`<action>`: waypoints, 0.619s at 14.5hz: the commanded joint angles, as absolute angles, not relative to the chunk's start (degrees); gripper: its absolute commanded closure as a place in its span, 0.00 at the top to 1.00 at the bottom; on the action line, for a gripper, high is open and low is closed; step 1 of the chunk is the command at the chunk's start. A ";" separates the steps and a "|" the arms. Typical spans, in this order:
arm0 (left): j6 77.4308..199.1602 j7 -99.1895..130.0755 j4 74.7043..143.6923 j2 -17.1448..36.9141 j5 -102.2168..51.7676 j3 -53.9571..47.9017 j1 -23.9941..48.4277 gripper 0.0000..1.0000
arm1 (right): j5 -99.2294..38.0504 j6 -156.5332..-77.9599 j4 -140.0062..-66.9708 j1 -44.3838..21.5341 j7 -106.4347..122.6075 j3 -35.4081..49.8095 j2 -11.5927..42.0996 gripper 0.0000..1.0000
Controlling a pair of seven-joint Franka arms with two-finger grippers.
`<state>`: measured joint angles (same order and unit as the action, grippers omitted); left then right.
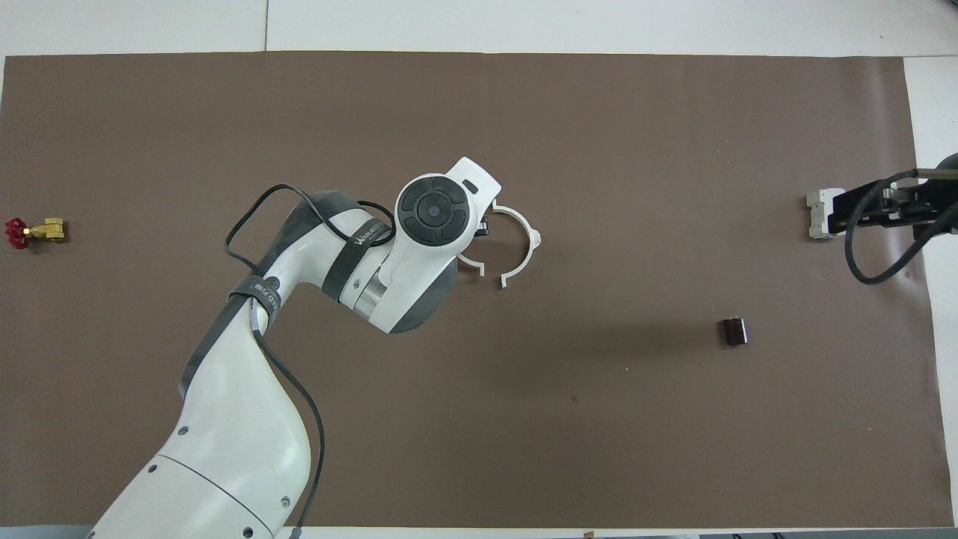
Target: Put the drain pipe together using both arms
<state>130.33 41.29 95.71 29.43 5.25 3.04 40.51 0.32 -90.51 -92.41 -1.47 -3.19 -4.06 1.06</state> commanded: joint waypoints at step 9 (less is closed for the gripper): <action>131.66 42.54 97.56 29.18 4.66 3.78 42.45 0.00 | -0.09 -91.23 -93.34 -1.05 -1.76 -3.52 0.53 1.00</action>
<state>130.59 41.78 96.47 29.58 5.25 3.05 41.75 0.32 -90.51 -92.41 -1.66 -3.18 -4.03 1.06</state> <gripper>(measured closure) 0.797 0.000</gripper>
